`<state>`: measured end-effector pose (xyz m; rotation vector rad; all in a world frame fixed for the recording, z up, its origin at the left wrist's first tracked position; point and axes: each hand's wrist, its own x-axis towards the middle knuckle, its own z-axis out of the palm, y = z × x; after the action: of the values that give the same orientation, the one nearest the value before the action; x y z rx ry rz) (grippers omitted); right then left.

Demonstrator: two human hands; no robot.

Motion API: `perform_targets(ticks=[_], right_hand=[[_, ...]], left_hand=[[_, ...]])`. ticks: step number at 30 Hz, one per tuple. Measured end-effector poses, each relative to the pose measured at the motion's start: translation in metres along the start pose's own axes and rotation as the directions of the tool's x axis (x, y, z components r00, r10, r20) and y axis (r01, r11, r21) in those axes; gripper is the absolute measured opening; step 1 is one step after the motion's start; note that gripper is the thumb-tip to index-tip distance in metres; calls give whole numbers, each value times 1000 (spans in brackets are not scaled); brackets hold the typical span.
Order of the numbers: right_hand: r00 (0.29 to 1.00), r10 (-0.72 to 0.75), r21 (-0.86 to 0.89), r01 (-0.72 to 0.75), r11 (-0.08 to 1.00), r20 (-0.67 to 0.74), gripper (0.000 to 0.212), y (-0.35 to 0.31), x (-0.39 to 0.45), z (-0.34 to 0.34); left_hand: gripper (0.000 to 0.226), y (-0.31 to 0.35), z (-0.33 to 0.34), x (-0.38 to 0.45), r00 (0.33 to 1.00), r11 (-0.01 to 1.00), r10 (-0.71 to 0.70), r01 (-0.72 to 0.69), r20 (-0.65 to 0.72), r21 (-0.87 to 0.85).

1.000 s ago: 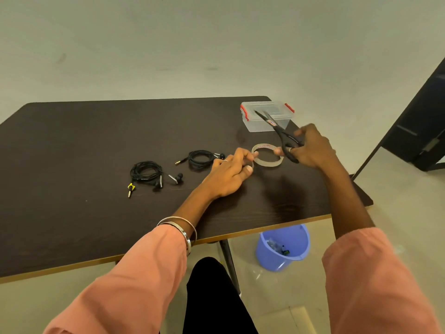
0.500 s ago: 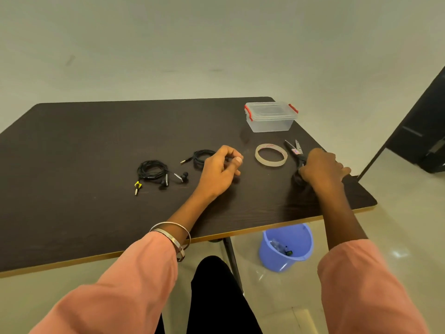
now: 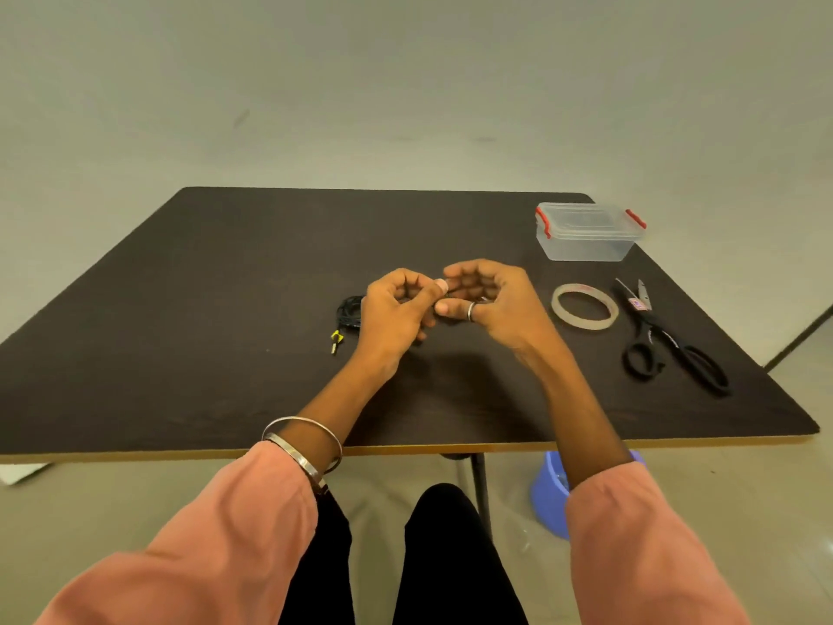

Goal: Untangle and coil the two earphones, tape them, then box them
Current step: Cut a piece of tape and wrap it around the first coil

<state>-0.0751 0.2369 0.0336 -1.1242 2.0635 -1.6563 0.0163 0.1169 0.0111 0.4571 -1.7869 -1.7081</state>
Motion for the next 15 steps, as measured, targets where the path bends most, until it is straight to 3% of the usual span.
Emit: perform_targets(ticks=[7,15], right_hand=[[997,-66,131,72,989,-50,16,-10,26,48],[996,-75,56,73,996,43,9,-11,50,81]], left_hand=[[11,6,-54,14,996,993,2,9,-92,120],[12,6,-89,22,989,984,15,12,-148,178]])
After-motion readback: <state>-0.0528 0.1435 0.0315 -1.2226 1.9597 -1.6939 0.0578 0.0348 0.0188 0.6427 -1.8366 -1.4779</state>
